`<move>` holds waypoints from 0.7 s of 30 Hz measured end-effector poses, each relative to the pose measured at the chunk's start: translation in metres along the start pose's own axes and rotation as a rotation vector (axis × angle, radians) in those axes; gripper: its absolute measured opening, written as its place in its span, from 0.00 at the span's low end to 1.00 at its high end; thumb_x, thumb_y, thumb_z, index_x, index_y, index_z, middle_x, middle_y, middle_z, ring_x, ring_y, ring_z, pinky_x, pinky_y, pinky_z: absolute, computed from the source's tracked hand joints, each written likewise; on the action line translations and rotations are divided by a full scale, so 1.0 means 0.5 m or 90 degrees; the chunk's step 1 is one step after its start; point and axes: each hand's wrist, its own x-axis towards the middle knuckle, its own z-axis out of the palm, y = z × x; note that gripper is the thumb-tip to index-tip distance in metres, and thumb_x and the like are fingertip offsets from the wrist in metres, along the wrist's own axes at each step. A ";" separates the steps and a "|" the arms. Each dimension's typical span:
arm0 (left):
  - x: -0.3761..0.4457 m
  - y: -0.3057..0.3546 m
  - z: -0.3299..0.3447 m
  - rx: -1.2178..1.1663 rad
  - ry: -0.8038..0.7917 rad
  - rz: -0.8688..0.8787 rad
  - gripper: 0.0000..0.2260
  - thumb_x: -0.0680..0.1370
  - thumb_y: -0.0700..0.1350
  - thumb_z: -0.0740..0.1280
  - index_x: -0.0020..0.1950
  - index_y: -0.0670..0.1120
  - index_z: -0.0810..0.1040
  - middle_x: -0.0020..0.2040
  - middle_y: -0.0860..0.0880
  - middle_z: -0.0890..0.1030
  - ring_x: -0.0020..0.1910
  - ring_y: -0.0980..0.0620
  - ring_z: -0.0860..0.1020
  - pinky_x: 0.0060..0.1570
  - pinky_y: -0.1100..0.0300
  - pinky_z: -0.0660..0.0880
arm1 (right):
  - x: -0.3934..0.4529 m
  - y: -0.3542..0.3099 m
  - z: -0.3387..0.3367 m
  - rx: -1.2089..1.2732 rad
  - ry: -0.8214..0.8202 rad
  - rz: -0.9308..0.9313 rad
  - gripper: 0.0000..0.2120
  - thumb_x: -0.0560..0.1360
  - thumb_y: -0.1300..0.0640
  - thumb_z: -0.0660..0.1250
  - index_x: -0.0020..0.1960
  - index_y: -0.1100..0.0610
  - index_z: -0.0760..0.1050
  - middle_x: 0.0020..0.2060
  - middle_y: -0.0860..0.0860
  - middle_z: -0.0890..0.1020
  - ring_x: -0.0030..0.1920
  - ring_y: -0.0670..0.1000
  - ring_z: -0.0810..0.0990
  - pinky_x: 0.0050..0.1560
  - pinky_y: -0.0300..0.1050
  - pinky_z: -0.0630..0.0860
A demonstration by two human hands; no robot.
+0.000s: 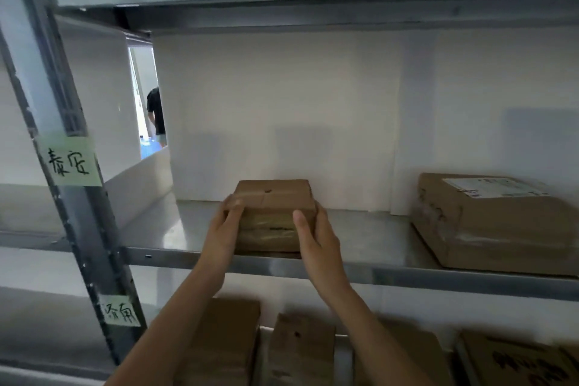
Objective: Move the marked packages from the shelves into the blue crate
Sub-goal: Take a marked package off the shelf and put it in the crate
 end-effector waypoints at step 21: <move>0.015 -0.016 -0.056 -0.112 -0.105 0.139 0.22 0.75 0.66 0.50 0.64 0.62 0.72 0.59 0.52 0.79 0.59 0.56 0.76 0.55 0.61 0.71 | -0.010 -0.044 -0.055 0.048 0.074 -0.037 0.30 0.71 0.38 0.69 0.70 0.43 0.69 0.60 0.48 0.80 0.61 0.48 0.78 0.60 0.48 0.78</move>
